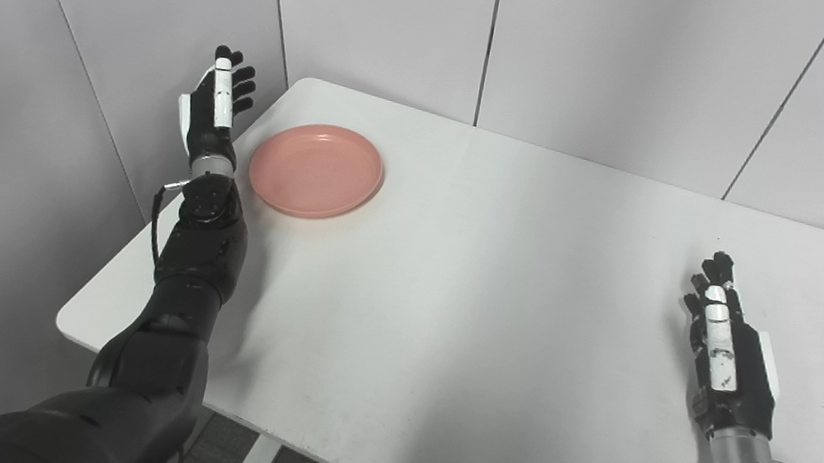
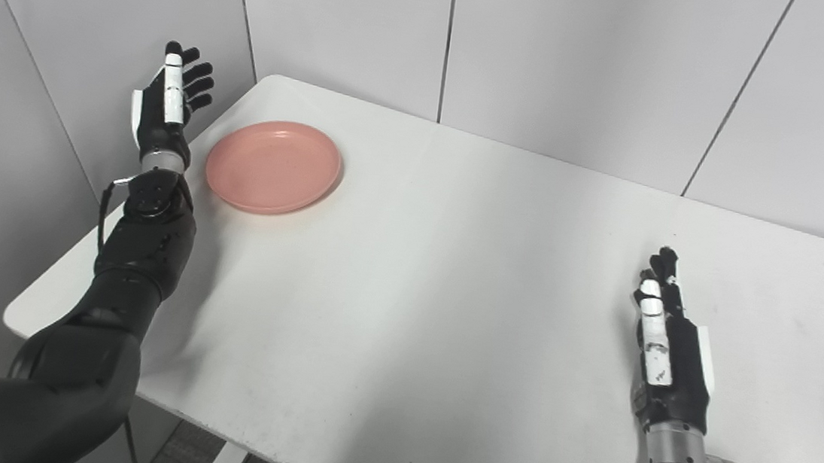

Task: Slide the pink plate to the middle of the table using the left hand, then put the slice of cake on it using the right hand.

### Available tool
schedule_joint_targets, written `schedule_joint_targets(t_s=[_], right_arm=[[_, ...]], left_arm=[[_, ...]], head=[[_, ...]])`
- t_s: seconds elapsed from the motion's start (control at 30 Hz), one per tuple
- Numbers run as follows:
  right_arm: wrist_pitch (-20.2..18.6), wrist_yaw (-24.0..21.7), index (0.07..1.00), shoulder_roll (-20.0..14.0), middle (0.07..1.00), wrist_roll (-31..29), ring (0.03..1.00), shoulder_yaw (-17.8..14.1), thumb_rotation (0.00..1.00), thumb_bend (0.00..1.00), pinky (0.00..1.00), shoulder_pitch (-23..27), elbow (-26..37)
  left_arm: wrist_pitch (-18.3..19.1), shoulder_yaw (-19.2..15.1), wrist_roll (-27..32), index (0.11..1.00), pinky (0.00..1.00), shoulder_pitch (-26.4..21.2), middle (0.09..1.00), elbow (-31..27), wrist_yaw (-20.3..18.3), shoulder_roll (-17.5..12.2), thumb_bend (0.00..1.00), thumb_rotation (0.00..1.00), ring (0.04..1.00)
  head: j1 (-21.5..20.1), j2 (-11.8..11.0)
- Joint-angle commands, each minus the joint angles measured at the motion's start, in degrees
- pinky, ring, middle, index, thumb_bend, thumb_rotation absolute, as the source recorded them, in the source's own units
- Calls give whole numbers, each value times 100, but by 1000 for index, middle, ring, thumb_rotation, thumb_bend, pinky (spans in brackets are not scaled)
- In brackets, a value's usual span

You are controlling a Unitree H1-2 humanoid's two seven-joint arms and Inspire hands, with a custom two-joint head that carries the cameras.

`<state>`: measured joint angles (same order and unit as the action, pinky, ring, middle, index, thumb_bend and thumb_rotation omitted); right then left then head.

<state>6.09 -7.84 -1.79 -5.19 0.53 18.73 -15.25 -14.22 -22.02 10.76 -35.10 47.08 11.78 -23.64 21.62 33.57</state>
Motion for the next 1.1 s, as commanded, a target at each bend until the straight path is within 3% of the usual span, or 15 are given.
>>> schedule_joint_targets(t_s=[0.0, 0.17, 0.3, 0.5, 1.07], right_arm=[[37, 11, 1000, -12, 1000, -24, 1000, -21, 906, 674, 1000, 25, 156], [-24, 37, 1000, 18, 1000, 2, 1000, -2, 902, 663, 1000, 23, 205], [210, 67, 1000, -17, 1000, 60, 1000, -21, 913, 643, 1000, 35, 83], [-69, 78, 1000, -5, 1000, 38, 1000, -23, 901, 670, 1000, -8, 287], [-85, 107, 1000, -11, 1000, 29, 1000, -38, 898, 651, 1000, 7, 277]], left_arm=[[6, 12, 46, 777, 811, -187, 784, -120, -120, -248, 695, 1000, 805], [72, 16, 135, 782, 836, -187, 787, 8, -240, -215, 699, 1000, 816], [24, 45, 134, 782, 857, -232, 786, 219, -346, -215, 729, 1000, 823], [-39, 29, 247, 752, 782, -305, 759, 541, -407, -183, 732, 1000, 783], [-15, 210, 379, 793, 829, -276, 800, 878, -814, -168, 747, 1000, 820]], head=[[10, 3], [18, 10], [23, 14], [30, 16], [44, 30]])
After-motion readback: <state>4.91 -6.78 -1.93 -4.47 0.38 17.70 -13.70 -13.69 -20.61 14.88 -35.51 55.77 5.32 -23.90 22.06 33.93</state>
